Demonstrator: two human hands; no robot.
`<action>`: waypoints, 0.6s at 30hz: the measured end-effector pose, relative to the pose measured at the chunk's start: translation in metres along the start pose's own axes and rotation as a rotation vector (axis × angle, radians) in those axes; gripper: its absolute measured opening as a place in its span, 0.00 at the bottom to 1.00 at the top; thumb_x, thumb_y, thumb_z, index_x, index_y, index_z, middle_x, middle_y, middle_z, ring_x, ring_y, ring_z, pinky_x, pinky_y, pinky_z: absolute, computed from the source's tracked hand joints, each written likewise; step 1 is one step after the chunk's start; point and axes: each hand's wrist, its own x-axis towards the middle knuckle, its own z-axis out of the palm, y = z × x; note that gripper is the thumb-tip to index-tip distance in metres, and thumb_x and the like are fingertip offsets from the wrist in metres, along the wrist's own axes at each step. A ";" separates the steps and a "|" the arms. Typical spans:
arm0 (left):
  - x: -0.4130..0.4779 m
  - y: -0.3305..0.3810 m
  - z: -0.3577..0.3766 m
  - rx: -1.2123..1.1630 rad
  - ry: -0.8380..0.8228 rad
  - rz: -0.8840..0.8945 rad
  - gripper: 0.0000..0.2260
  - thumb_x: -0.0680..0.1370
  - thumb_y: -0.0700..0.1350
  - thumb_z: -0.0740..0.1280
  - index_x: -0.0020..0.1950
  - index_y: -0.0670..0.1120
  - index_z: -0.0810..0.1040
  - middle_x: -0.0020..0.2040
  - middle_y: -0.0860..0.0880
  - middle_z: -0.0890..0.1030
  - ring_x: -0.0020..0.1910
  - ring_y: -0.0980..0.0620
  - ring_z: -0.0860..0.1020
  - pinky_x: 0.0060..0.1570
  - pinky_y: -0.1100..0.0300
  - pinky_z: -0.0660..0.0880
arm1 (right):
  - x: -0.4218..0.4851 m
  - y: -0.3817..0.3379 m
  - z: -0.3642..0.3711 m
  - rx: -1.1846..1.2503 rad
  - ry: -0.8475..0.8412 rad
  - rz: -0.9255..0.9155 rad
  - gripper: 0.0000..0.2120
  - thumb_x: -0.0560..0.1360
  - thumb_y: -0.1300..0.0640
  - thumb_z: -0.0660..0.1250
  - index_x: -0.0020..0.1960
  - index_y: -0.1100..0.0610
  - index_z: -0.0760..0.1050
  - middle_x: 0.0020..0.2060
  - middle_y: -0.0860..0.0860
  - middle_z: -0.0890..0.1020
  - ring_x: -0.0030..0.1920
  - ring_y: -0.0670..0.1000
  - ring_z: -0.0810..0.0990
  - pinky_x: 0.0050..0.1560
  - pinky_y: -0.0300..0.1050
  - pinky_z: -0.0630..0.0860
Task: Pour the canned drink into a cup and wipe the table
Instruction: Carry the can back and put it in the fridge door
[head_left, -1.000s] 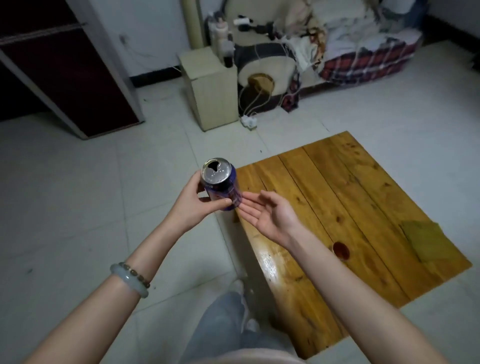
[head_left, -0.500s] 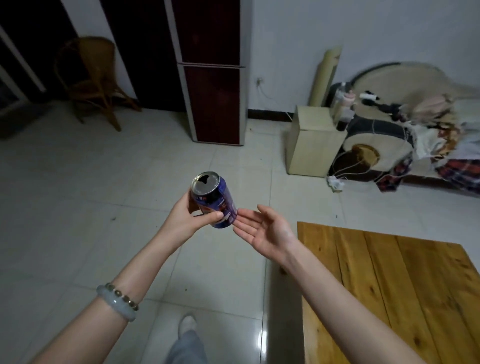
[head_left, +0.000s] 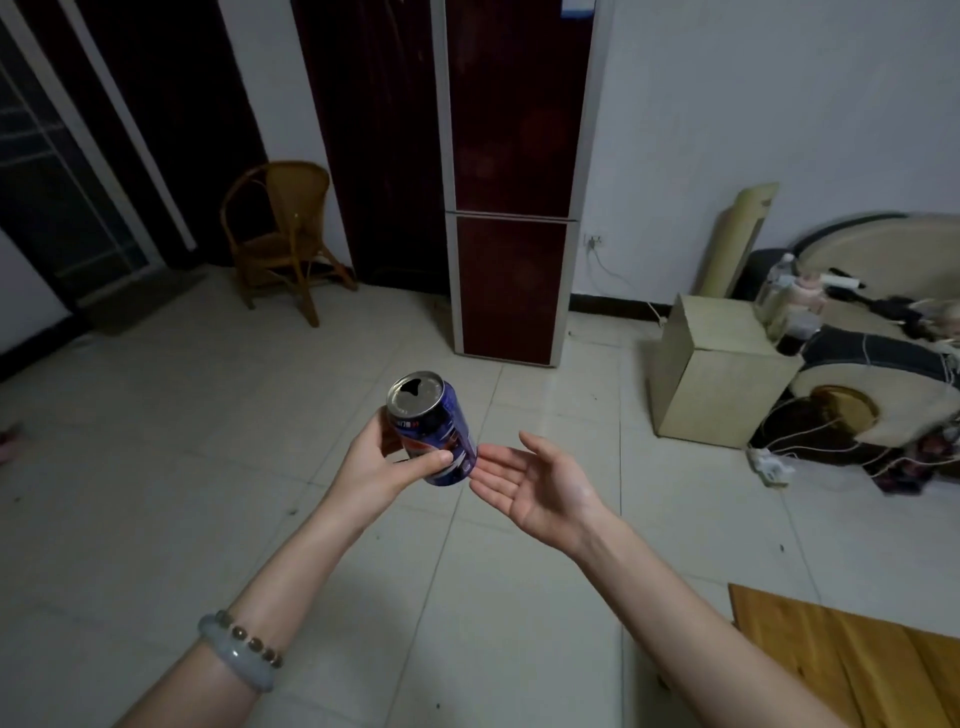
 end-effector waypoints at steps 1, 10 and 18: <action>0.015 0.000 -0.011 0.001 -0.002 0.016 0.32 0.55 0.54 0.77 0.57 0.46 0.75 0.51 0.51 0.82 0.48 0.59 0.79 0.47 0.69 0.72 | 0.015 -0.004 0.010 0.012 -0.003 -0.011 0.21 0.79 0.52 0.55 0.58 0.70 0.73 0.52 0.64 0.80 0.54 0.59 0.79 0.54 0.50 0.77; 0.145 -0.007 -0.086 0.013 -0.037 0.066 0.30 0.59 0.49 0.80 0.58 0.48 0.74 0.52 0.54 0.81 0.50 0.60 0.78 0.47 0.71 0.72 | 0.131 -0.041 0.085 0.027 0.004 -0.045 0.22 0.79 0.52 0.56 0.59 0.70 0.73 0.54 0.65 0.80 0.55 0.60 0.79 0.57 0.50 0.75; 0.256 -0.029 -0.121 0.002 -0.038 0.018 0.33 0.54 0.55 0.77 0.57 0.49 0.76 0.52 0.51 0.82 0.53 0.55 0.79 0.56 0.59 0.73 | 0.242 -0.087 0.113 -0.011 0.025 -0.020 0.23 0.78 0.51 0.57 0.60 0.71 0.72 0.56 0.66 0.79 0.54 0.60 0.79 0.51 0.50 0.78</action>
